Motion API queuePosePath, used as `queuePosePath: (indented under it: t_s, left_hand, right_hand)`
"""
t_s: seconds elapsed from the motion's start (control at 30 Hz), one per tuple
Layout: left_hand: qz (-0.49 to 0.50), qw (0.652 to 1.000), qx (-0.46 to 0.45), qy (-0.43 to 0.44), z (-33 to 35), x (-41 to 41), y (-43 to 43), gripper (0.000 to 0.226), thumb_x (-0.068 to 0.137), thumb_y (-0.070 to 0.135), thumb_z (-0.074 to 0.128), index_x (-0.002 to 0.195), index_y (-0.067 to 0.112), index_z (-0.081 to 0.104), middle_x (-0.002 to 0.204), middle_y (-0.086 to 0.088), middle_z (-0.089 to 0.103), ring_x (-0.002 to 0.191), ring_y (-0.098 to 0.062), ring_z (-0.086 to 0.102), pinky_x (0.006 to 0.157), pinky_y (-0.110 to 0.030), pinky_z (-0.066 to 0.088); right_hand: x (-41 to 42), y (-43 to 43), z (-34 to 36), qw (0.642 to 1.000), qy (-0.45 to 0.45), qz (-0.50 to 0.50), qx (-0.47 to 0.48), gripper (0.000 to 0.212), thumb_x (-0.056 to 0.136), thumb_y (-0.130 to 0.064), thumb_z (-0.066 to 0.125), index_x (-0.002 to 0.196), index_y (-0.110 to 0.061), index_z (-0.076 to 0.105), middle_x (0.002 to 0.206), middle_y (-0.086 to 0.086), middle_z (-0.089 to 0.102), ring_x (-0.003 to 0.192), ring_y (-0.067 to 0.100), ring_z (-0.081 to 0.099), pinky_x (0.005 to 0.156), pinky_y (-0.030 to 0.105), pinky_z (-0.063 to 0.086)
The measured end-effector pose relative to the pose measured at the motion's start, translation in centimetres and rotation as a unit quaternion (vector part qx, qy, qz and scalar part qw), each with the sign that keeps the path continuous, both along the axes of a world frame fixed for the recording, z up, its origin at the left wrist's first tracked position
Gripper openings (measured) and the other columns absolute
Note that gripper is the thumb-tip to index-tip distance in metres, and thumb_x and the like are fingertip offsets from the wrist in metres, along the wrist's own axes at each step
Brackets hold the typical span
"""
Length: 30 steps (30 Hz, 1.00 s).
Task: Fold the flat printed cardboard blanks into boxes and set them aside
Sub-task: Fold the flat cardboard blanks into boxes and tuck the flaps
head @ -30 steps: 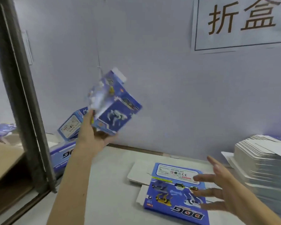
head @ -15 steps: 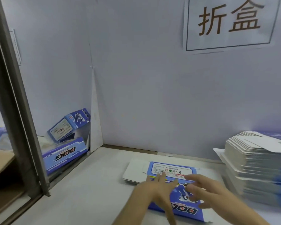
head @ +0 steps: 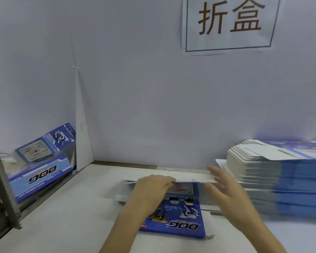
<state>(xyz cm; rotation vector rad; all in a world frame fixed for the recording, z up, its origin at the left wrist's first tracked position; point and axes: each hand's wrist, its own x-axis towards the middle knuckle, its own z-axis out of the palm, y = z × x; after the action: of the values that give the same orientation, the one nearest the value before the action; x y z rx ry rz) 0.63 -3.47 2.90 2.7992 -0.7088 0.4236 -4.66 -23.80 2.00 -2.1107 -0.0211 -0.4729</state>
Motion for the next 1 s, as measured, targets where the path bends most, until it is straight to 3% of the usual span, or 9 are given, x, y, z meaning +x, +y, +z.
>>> queuePosePath:
  t_s: [0.1,0.17,0.23,0.37,0.5,0.6,0.7,0.77,1.0]
  left_hand:
    - [-0.01,0.969,-0.123,-0.213,2.4,-1.3,0.9,0.018,0.097,0.029,0.054,0.11,0.026,0.067,0.09,0.008,0.072,0.073,-0.013,0.065,0.067,-0.02,0.048]
    - [-0.027,0.929,-0.212,-0.303,3.5,-2.2,1.3,0.015,0.086,0.025,0.068,0.099,0.017,0.07,0.068,0.011,0.066,0.053,-0.004,0.048,0.055,-0.007,0.036]
    - [-0.061,0.886,-0.363,-0.283,4.3,-3.1,1.3,0.016,0.09,0.033,0.059,0.096,0.021,0.066,0.064,0.018,0.059,0.059,-0.001,0.052,0.055,-0.002,0.038]
    - [-0.116,0.796,-0.581,-0.128,4.9,-4.4,0.4,0.015,0.094,0.04,0.047,0.105,0.037,0.056,0.097,0.017,0.069,0.091,-0.006,0.069,0.06,-0.014,0.054]
    - [-0.091,0.796,-0.597,-0.041,4.5,-4.2,-0.7,0.041,0.093,0.033,0.044,0.134,0.04,0.043,0.12,0.009,0.065,0.11,-0.01,0.063,0.083,-0.033,0.058]
    - [-0.067,0.816,-0.573,0.027,4.0,-4.1,-1.6,0.063,0.093,0.038,0.048,0.149,0.043,0.019,0.142,0.021,0.045,0.13,0.001,0.044,0.108,-0.029,0.041]
    - [-0.06,0.829,-0.552,0.064,3.8,-4.3,-2.4,0.09,0.073,0.061,0.053,0.148,0.048,0.004,0.143,0.032,0.035,0.131,0.009,0.036,0.101,-0.011,0.033]
    - [-0.057,0.836,-0.541,0.066,3.8,-4.6,-2.6,0.1,0.066,0.07,0.057,0.148,0.05,0.002,0.135,0.038,0.036,0.122,0.016,0.04,0.101,-0.017,0.036]
    - [-0.113,0.805,-0.569,0.127,3.5,-5.1,-3.5,0.098,0.059,0.061,0.072,0.143,0.053,0.023,0.131,0.02,0.055,0.119,-0.003,0.056,0.094,-0.032,0.053]
  right_hand:
    - [-0.2,-0.4,0.7,0.995,-0.075,-0.049,0.046,0.053,0.095,-0.012,0.057,0.143,-0.029,0.042,0.136,-0.008,0.047,0.126,0.013,0.045,0.108,0.039,0.038]
    - [-0.2,-0.5,1.1,0.991,-0.085,-0.048,0.089,0.057,0.095,-0.01,0.057,0.145,-0.029,0.039,0.138,-0.003,0.048,0.124,0.015,0.047,0.102,0.036,0.04]
    - [-0.2,-0.5,1.3,0.989,-0.085,-0.031,0.121,0.058,0.095,-0.012,0.058,0.146,-0.028,0.036,0.141,-0.001,0.048,0.125,0.016,0.048,0.099,0.032,0.039]
    - [-0.7,0.0,2.2,0.972,-0.103,0.042,0.205,0.035,0.096,-0.015,0.057,0.125,-0.035,0.054,0.123,-0.013,0.065,0.11,0.005,0.063,0.076,0.018,0.053]
    - [-1.2,-0.2,2.6,0.951,-0.104,0.08,0.28,0.03,0.09,-0.024,0.057,0.12,-0.025,0.058,0.107,-0.009,0.072,0.094,0.01,0.071,0.063,0.02,0.056]
    - [-1.4,-0.5,2.8,0.95,-0.104,0.057,0.287,0.024,0.095,-0.023,0.057,0.118,-0.028,0.059,0.104,-0.007,0.073,0.092,0.013,0.072,0.061,0.027,0.059]
    - [-1.3,-0.5,2.7,0.961,-0.102,0.011,0.255,0.025,0.092,-0.027,0.061,0.116,-0.036,0.058,0.104,-0.01,0.072,0.097,0.016,0.07,0.079,0.046,0.059]
    - [-1.3,-0.5,2.5,0.966,-0.099,-0.008,0.238,0.028,0.09,-0.028,0.064,0.116,-0.038,0.058,0.102,-0.012,0.072,0.096,0.014,0.069,0.084,0.049,0.057]
    - [-1.5,0.0,2.7,0.964,-0.093,0.066,0.241,0.046,0.08,-0.047,0.073,0.121,-0.034,0.058,0.107,-0.011,0.072,0.098,0.009,0.069,0.079,0.031,0.056]
